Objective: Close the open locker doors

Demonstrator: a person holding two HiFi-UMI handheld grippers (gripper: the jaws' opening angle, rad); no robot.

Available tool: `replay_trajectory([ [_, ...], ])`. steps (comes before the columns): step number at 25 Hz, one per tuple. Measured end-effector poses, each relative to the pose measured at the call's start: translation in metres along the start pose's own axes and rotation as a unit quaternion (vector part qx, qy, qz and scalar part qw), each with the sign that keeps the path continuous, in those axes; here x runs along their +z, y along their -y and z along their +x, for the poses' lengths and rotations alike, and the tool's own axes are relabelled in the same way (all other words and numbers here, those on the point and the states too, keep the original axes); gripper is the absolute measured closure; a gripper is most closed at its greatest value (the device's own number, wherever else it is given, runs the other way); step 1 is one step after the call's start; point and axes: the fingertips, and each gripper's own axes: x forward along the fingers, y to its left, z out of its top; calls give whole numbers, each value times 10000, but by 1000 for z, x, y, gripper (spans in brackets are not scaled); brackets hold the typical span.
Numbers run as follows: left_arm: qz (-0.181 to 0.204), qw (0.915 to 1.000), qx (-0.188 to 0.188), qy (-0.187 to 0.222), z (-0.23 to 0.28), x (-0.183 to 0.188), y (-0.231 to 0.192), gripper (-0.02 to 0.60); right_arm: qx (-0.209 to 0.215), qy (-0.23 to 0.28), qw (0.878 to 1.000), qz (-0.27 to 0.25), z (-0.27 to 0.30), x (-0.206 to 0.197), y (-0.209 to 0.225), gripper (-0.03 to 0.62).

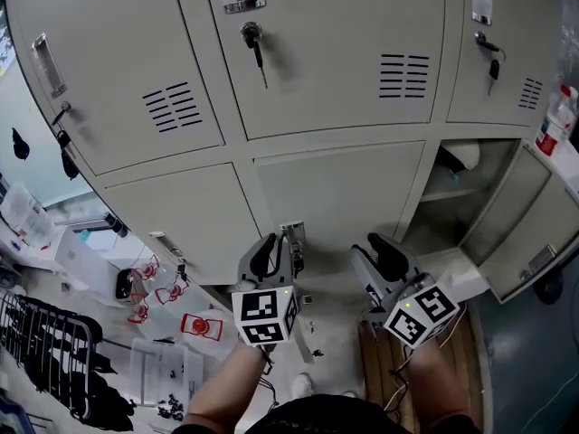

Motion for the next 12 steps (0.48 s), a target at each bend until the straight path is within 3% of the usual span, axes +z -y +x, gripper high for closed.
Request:
replay_trajectory([
  [12,120,9989,446,-63,9,-4,-10,534,-118,4,9999,14,1,0,8,434],
])
